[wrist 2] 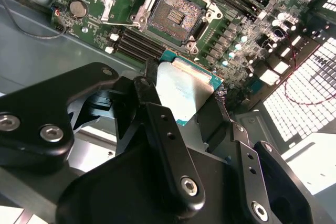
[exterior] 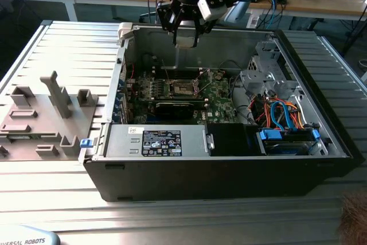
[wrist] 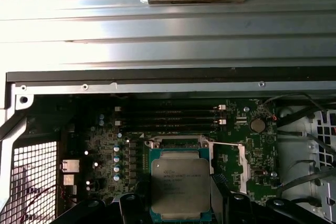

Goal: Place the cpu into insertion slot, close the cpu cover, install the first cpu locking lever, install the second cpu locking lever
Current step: 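Place the cpu into insertion slot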

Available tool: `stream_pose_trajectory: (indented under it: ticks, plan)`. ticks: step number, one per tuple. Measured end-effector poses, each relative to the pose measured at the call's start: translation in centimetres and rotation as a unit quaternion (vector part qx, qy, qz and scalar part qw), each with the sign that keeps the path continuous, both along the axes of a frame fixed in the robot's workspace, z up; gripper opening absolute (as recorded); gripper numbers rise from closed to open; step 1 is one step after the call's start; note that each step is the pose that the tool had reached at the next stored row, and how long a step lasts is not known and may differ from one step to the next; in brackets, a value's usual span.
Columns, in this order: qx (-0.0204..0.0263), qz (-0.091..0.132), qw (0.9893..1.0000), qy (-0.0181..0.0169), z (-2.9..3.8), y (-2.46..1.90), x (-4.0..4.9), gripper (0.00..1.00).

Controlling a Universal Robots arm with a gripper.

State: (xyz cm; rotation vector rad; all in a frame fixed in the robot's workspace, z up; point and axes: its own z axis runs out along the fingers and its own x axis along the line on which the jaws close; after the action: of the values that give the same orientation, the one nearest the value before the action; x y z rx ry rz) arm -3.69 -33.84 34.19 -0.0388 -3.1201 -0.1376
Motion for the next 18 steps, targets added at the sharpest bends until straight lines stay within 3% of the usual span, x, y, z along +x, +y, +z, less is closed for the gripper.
stream_pose_trajectory:
  ticks: [13,18]
  plan:
    - [0.0,-0.001,1.0,0.0,-0.05,0.0,0.0,0.54]
    - [-0.0002,-0.019,0.9998,0.0,-0.07,0.0,0.0,0.54]
